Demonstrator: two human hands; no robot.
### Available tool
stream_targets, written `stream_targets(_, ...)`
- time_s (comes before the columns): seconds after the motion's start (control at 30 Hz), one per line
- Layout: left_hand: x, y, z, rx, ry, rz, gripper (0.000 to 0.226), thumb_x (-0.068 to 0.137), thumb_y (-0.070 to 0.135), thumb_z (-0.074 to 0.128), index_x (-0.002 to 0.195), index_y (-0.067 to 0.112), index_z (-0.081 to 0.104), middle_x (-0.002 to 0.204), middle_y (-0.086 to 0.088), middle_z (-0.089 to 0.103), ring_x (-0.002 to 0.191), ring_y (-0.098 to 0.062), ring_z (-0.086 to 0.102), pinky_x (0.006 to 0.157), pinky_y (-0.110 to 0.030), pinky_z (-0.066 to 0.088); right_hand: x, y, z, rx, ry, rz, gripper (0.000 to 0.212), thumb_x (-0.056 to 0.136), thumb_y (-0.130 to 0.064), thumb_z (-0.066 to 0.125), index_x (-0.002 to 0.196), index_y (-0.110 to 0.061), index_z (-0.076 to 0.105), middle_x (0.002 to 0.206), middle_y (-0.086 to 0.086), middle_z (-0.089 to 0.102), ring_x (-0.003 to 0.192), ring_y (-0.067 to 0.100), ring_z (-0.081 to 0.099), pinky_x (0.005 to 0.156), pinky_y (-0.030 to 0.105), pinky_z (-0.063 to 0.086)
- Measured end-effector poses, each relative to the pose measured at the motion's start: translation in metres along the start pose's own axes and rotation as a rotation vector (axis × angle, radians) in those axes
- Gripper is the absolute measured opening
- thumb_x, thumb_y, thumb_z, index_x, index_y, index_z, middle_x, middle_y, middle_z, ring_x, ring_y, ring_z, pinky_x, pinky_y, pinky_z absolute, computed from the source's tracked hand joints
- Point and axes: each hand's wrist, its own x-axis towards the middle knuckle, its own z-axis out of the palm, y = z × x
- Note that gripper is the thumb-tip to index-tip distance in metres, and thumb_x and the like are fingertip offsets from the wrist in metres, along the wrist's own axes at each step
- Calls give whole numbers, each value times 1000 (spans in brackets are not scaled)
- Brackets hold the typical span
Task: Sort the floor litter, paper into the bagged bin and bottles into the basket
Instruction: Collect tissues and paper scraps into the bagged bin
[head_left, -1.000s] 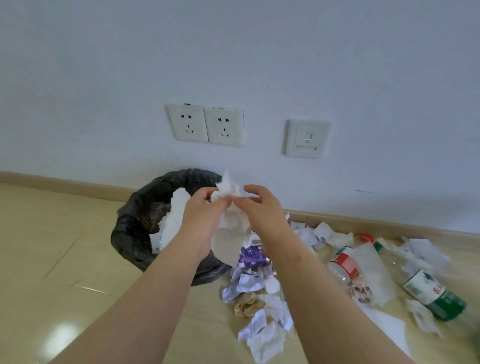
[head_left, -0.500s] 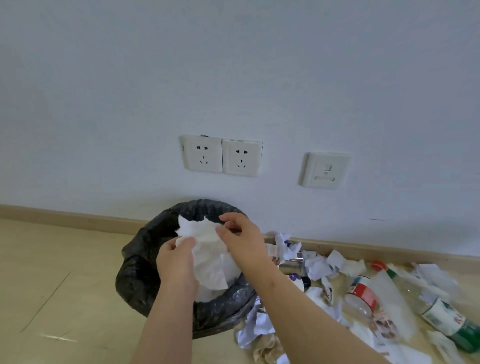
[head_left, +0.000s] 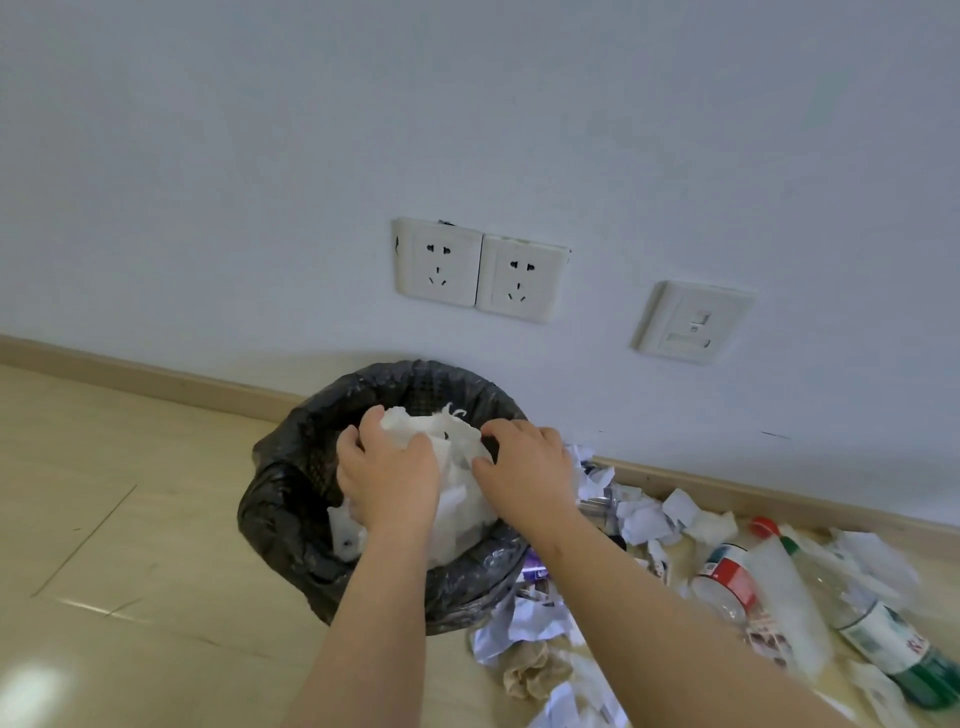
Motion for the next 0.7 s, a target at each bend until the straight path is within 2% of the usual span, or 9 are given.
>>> stream_targets(0.1, -9, -1, 5, 377, 5, 171, 46, 94, 19, 42, 137, 33, 39, 156, -1, 12, 144, -27, 4, 116, -51, 10, -6, 11, -5, 110, 21, -1, 47, 92, -27, 48, 138, -27, 41, 143, -1, 42, 131, 25, 31, 107, 36, 29)
stream_targets(0.17, -12, -1, 7, 489, 11, 278, 41, 94, 23, 44, 134, 32, 44, 155, -2, 17, 145, -26, 2, 116, -52, 7, -10, 23, -8, 218, 33, 25, 47, 91, -28, 50, 137, -26, 43, 142, -1, 42, 130, 25, 32, 107, 35, 29)
stream_targets(0.27, -16, 4, 14, 493, -28, 511, 31, 94, 22, 47, 124, 27, 54, 144, 1, 40, 143, -22, 18, 116, -53, 10, -20, 48, -9, 362, 78, 50, 40, 90, -25, 53, 130, -24, 50, 133, -1, 50, 125, 21, 40, 101, 31, 34)
stream_targets(0.37, -29, 10, 26, 451, -90, 703, 25, 95, 18, 47, 115, 24, 60, 131, 5, 52, 139, -18, 30, 116, -47, 11, -32, 81, -11, 384, 88, 96, 35, 90, -24, 54, 125, -21, 54, 127, -1, 55, 115, 18, 50, 92, 29, 40)
stream_targets(0.43, -43, 14, 36, 403, -138, 803, 23, 94, 17, 48, 112, 21, 62, 123, 5, 57, 127, -18, 44, 111, -38, 25, -42, 102, -12, 413, 81, 134, 33, 91, -23, 54, 124, -19, 55, 122, -2, 58, 106, 16, 55, 83, 25, 44)
stream_targets(0.5, -67, 15, 56, 350, -252, 859, 23, 94, 16, 48, 113, 19, 62, 117, 6, 58, 110, -13, 53, 95, -26, 39, -57, 129, -10, 431, 72, 154, 30, 92, -21, 53, 122, -19, 57, 114, -7, 59, 101, 11, 56, 76, 19, 42)
stream_targets(0.6, -105, -1, 93, 343, -505, 854, 24, 96, 17, 44, 112, 21, 62, 104, 6, 59, 86, -8, 55, 79, -22, 44, -85, 173, 11, 287, 18, 204, 31, 93, -23, 52, 124, -18, 55, 118, -2, 58, 107, 15, 55, 85, 25, 43)
stream_targets(0.63, -115, -15, 105, 368, -593, 829, 25, 96, 17, 42, 112, 21, 62, 102, 6, 59, 83, -7, 54, 77, -22, 44, -97, 189, 22, 225, -33, 214, 31, 93, -23, 51, 123, -18, 54, 118, 0, 58, 106, 17, 55, 85, 26, 43)
stream_targets(0.7, -127, -55, 121, 488, -739, 760, 26, 97, 16, 39, 113, 21, 60, 110, 4, 59, 92, -11, 55, 82, -28, 46, -121, 214, 45, 120, -177, 213, 29, 92, -23, 50, 120, -18, 54, 115, 3, 55, 104, 19, 55, 83, 27, 44)
